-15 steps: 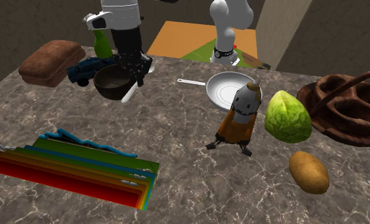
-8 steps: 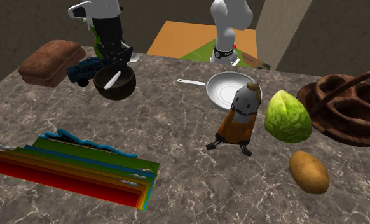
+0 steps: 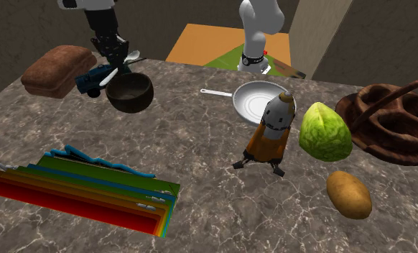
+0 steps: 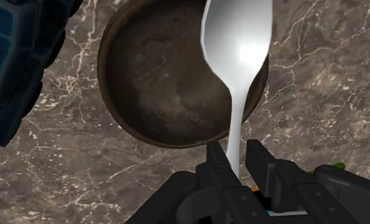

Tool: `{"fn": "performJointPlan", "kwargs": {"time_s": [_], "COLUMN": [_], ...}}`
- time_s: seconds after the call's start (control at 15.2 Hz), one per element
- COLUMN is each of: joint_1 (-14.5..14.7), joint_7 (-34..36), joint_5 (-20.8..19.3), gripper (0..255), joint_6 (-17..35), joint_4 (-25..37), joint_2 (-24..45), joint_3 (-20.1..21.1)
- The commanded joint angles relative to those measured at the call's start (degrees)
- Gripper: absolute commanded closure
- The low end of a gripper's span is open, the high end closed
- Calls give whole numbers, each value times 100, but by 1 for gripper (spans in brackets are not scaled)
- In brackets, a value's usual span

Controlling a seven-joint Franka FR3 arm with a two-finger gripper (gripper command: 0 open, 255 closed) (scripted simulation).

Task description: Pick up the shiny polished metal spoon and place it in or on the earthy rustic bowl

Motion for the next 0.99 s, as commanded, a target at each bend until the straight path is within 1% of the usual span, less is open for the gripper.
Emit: {"fn": "performJointPlan", "kwargs": {"time_s": [0.0, 0.92], "joint_1": [-39, -28], "joint_7": [-73, -287], "joint_5": [13, 95], "gripper": [255, 255], "joint_6": [44, 1016], "joint_4": [-5, -877], "joint_2": [53, 173], "joint_3": [-14, 3]}}
